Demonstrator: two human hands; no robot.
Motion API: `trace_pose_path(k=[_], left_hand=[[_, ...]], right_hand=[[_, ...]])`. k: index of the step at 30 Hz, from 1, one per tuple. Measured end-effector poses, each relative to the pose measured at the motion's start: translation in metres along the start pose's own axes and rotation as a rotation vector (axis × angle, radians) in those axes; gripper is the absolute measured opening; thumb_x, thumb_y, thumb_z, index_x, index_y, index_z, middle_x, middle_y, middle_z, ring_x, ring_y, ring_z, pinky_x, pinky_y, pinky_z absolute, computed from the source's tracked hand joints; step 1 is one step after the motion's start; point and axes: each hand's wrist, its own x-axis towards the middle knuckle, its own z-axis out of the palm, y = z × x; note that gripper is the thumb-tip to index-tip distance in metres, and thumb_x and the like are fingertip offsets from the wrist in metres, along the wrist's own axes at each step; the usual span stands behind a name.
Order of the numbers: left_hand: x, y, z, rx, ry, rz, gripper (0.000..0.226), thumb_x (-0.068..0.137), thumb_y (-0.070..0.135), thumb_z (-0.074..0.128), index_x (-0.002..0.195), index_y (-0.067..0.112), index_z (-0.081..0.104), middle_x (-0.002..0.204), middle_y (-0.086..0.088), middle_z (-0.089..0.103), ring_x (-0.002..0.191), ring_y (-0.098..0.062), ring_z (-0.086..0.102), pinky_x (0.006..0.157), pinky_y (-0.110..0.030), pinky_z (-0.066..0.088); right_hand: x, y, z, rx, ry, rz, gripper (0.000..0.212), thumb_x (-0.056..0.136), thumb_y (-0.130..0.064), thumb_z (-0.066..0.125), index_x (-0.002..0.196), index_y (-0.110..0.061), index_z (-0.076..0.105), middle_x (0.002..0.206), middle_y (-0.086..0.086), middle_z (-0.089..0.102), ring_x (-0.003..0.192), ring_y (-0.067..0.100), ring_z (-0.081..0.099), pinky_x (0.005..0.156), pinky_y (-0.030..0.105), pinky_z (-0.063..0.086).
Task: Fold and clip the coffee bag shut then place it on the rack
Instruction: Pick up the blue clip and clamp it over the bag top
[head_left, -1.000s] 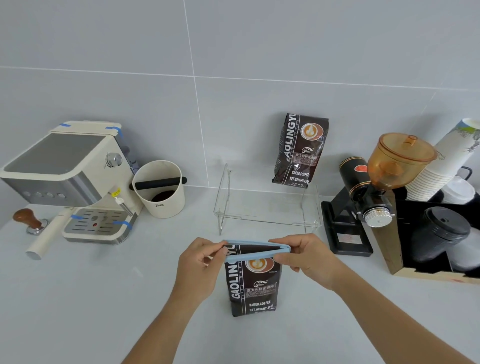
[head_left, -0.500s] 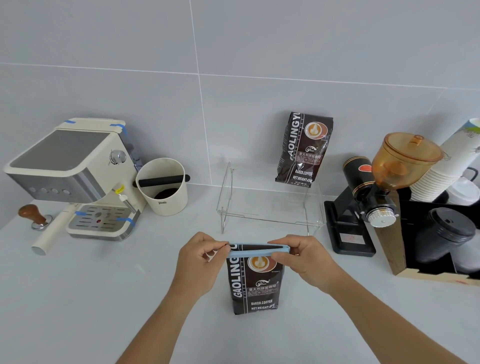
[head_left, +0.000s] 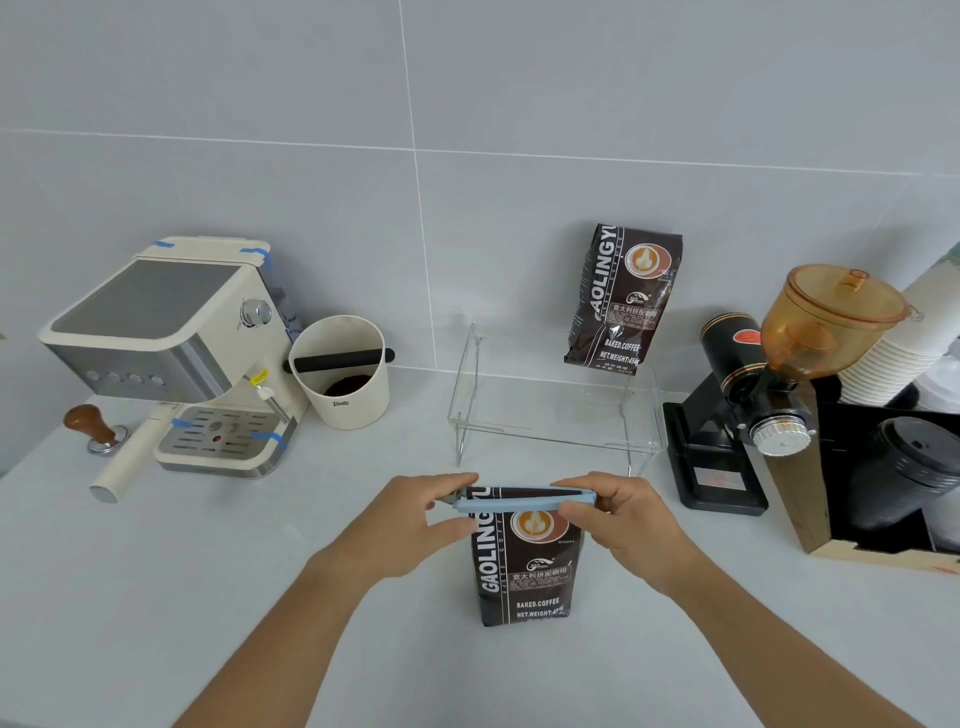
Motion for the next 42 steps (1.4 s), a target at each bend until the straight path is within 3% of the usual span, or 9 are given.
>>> trace_pose_path(k=[5,8,14,19,22,28,33,38,42], left_hand=[[0.006,-0.003,-0.010,0.002,0.004,0.051,0.027,0.080,0.029,0.074,0.107,0.030,0.073,0.099,0.013,0.075,0.085,0.002,0.063,0.081,-0.014,0.046],[0.008,0.000,-0.015,-0.020,-0.030,0.055,0.019,0.076,0.023,0.079,0.094,0.027,0.076,0.085,0.007,0.078,0.078,-0.007,0.070,0.074,-0.021,0.054],[0.006,0.004,-0.020,0.102,-0.130,0.100,0.022,0.085,0.032,0.067,0.106,0.033,0.070,0.096,0.008,0.077,0.091,-0.004,0.070,0.087,-0.033,0.055],[0.002,0.000,-0.019,0.168,-0.090,0.144,0.020,0.088,0.034,0.059,0.107,0.031,0.067,0.091,0.002,0.075,0.085,-0.020,0.067,0.082,-0.043,0.055],[0.001,0.001,-0.015,0.192,-0.056,0.157,0.015,0.089,0.031,0.059,0.100,0.028,0.069,0.077,-0.005,0.071,0.069,-0.024,0.061,0.069,-0.043,0.053],[0.000,-0.001,-0.008,0.173,-0.043,0.153,0.014,0.089,0.031,0.057,0.097,0.028,0.067,0.072,-0.007,0.069,0.065,-0.026,0.059,0.064,-0.042,0.051],[-0.001,-0.006,-0.007,0.177,-0.036,0.151,0.012,0.090,0.031,0.055,0.095,0.030,0.066,0.070,-0.006,0.068,0.063,-0.025,0.058,0.062,-0.041,0.050],[-0.003,-0.007,-0.005,0.106,-0.003,0.139,0.015,0.090,0.029,0.058,0.101,0.031,0.068,0.077,0.001,0.071,0.073,-0.017,0.064,0.069,-0.031,0.051],[-0.006,-0.008,0.002,-0.138,0.058,0.079,0.018,0.086,0.017,0.068,0.094,0.033,0.071,0.088,0.014,0.071,0.084,-0.004,0.068,0.073,-0.011,0.049]], right_hand=[[-0.003,0.000,0.001,0.017,-0.021,0.023,0.019,0.089,0.005,0.062,0.102,-0.002,0.071,0.065,-0.007,0.075,0.060,0.003,0.068,0.043,0.007,0.044],[-0.004,-0.001,0.001,-0.017,-0.025,0.021,0.018,0.089,0.004,0.063,0.105,0.000,0.071,0.064,-0.008,0.075,0.062,0.000,0.069,0.043,0.006,0.044],[-0.005,0.001,-0.001,-0.048,-0.009,-0.015,0.016,0.089,0.004,0.062,0.098,-0.005,0.071,0.059,-0.009,0.073,0.054,0.000,0.064,0.043,0.005,0.042],[-0.006,0.004,0.003,-0.075,0.013,-0.062,0.020,0.088,0.003,0.064,0.091,-0.015,0.073,0.065,-0.007,0.075,0.063,0.004,0.067,0.049,0.008,0.045],[-0.007,0.006,0.004,-0.137,0.028,-0.100,0.020,0.088,-0.001,0.066,0.087,-0.020,0.074,0.075,-0.001,0.075,0.071,0.008,0.069,0.059,0.015,0.054],[-0.012,0.007,0.003,-0.146,0.065,-0.102,0.019,0.087,-0.002,0.066,0.086,-0.021,0.071,0.081,0.009,0.073,0.075,0.015,0.072,0.066,0.021,0.058],[-0.012,0.011,0.004,-0.221,0.089,-0.138,0.022,0.086,-0.011,0.071,0.084,-0.032,0.074,0.089,0.016,0.075,0.088,0.035,0.072,0.079,0.051,0.059],[-0.012,0.010,0.004,-0.247,0.075,-0.139,0.025,0.084,-0.012,0.073,0.084,-0.037,0.075,0.089,0.013,0.074,0.087,0.028,0.071,0.077,0.049,0.059],[-0.008,0.015,0.001,-0.336,0.083,-0.155,0.035,0.080,-0.014,0.078,0.084,-0.048,0.072,0.089,0.002,0.065,0.075,0.013,0.059,0.064,0.024,0.051]])
